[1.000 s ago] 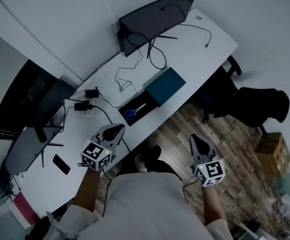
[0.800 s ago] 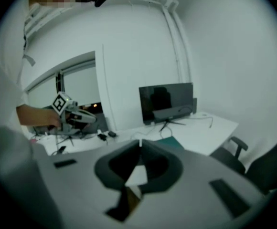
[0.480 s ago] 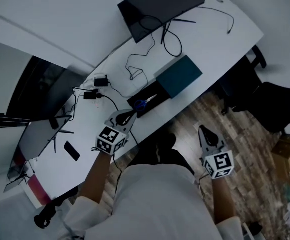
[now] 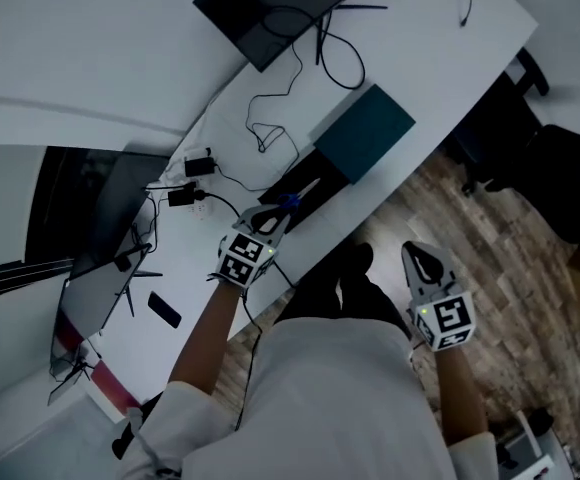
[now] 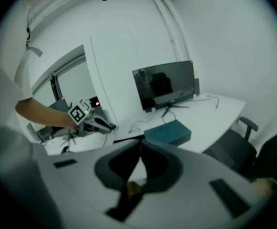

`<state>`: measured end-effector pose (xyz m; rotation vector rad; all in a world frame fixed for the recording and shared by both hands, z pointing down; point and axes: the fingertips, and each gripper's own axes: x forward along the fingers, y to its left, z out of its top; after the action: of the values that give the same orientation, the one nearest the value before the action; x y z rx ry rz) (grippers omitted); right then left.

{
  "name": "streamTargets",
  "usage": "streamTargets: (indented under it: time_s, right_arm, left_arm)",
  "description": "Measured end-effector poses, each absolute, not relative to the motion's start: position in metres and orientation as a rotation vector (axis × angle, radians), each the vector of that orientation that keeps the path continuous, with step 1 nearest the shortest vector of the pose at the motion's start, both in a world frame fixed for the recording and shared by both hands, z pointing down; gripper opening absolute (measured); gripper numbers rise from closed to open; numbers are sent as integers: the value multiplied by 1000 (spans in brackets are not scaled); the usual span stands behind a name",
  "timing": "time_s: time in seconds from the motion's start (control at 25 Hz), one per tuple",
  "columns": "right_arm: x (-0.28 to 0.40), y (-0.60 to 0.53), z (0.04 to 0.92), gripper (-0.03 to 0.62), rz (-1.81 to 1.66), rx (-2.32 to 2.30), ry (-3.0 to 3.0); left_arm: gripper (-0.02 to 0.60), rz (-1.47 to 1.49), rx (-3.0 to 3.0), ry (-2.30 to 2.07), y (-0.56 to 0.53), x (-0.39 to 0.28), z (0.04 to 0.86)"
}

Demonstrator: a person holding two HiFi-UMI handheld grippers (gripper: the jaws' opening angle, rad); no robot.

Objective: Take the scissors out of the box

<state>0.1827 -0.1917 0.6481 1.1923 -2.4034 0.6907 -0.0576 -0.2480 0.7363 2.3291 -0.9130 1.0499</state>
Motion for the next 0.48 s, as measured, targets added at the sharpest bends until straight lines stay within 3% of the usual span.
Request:
streamTargets:
  time_s: [0.48]
  right_arm:
    - [148, -196, 680, 35, 782, 1162, -2335]
  left_arm:
    - [154, 1517, 2094, -616, -246, -88, 873]
